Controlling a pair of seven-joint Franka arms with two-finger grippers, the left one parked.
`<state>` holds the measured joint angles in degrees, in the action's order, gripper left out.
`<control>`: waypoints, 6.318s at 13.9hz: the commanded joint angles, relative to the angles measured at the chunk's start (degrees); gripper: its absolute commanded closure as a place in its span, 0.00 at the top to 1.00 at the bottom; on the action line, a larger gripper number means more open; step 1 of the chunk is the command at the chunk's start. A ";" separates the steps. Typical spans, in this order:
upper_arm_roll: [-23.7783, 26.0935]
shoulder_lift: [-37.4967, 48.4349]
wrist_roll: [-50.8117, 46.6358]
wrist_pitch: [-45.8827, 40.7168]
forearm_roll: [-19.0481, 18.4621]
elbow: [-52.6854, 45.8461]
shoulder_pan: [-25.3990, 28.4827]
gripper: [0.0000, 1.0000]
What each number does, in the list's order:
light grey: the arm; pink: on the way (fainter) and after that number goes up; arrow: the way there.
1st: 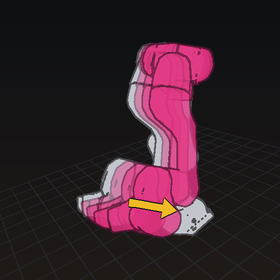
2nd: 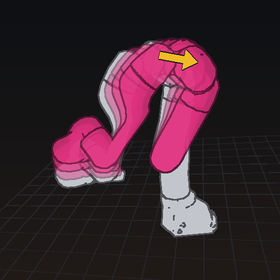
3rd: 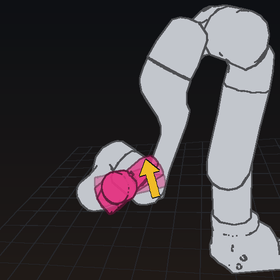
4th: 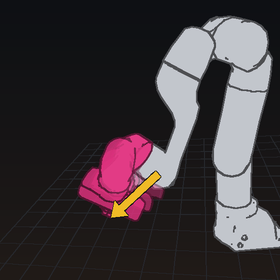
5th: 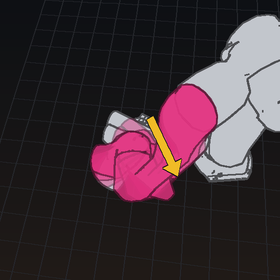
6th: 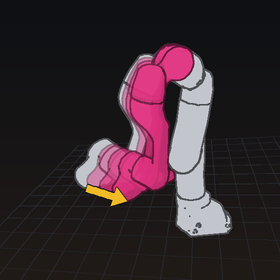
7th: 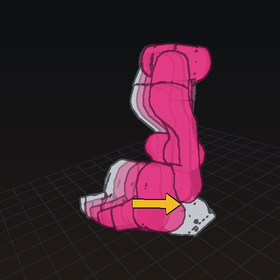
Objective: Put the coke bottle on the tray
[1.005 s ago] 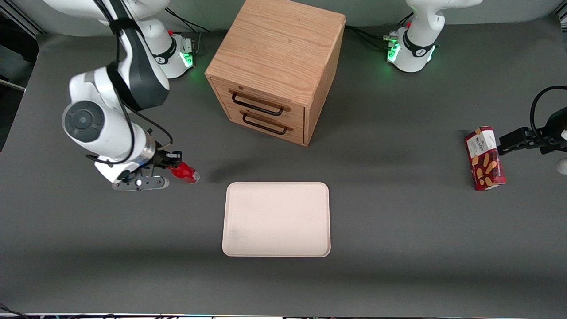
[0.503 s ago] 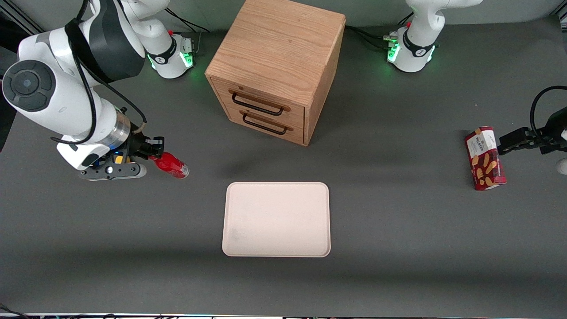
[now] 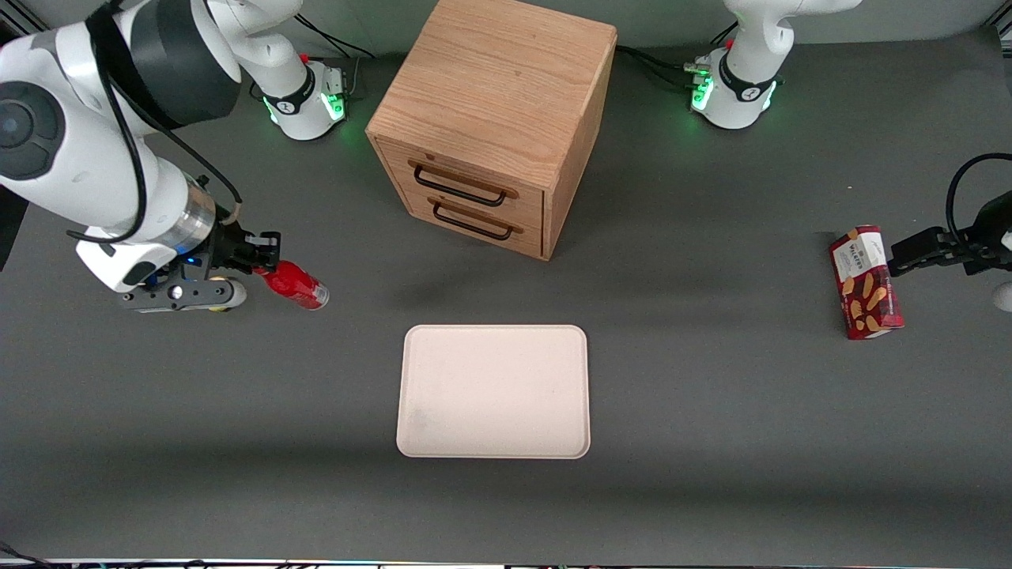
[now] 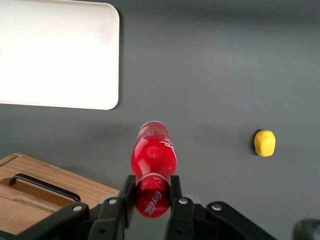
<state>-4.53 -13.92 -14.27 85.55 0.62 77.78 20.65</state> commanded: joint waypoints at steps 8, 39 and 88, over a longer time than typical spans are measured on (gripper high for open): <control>3.02 -18.49 -13.47 -1.88 5.01 -23.62 0.88 0.00; 5.32 -35.13 -25.89 19.48 -5.19 -21.18 4.66 0.46; 1.55 14.80 19.72 9.11 -1.85 15.30 -21.27 1.00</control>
<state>-0.60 0.18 4.69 94.41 -2.05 93.42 -2.64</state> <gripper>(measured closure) 0.000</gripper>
